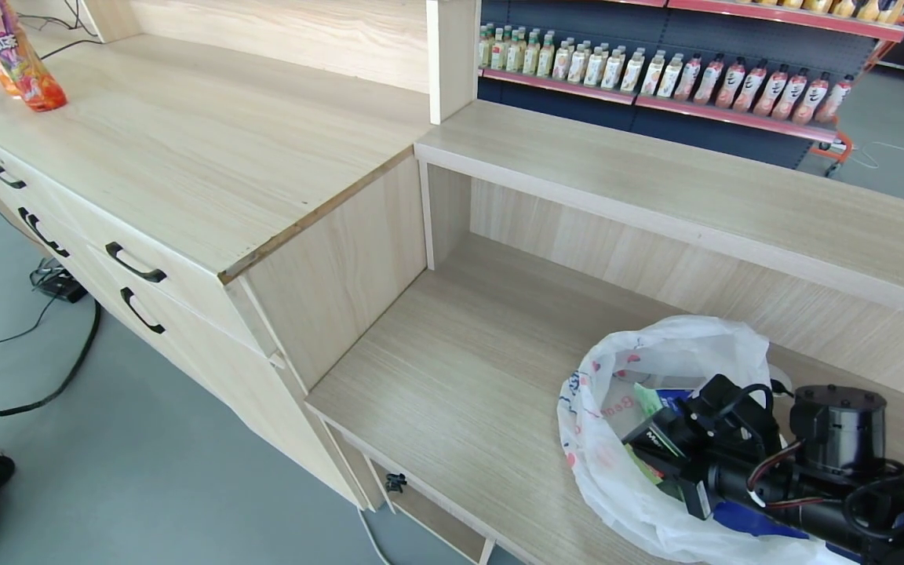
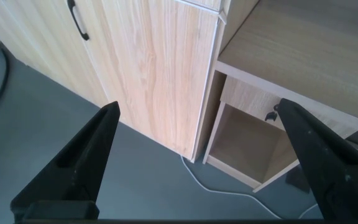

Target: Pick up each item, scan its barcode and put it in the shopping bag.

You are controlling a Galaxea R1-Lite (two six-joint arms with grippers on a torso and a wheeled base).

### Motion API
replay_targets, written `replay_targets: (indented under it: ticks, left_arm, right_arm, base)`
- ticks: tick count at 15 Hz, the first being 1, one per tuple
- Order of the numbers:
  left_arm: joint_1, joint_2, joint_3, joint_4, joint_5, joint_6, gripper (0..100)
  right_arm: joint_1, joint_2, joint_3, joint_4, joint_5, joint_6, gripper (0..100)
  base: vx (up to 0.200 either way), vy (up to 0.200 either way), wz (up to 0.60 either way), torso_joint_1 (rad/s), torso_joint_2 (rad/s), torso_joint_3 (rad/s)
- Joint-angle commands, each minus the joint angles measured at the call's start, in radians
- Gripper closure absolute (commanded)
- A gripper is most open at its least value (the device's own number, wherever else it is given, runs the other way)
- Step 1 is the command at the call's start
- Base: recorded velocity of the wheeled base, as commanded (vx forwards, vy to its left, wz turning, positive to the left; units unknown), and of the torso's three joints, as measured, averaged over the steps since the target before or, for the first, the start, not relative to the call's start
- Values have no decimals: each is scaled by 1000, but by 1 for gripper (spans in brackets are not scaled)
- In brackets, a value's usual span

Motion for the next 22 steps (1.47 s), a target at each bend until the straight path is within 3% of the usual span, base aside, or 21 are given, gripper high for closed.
replay_targets:
  ticks: [1, 7, 11, 22]
  left_arm:
    - [0, 0, 0, 0, 0, 0, 0]
    - [0, 0, 0, 0, 0, 0, 0]
    - [0, 0, 0, 0, 0, 0, 0]
    - [0, 0, 0, 0, 0, 0, 0]
  right_arm:
    - [1, 10, -2, -3, 0, -1, 0]
    - [2, -11, -15, -6, 0, -7, 0]
    - [61, -171, -93, 4, 0, -13, 0]
    - [8, -493, -93, 2, 3, -334, 0]
  base:
    - [0, 0, 0, 0, 0, 0]
    - [0, 0, 0, 0, 0, 0]
    - [0, 0, 0, 0, 0, 0]
    - [0, 0, 0, 0, 0, 0]
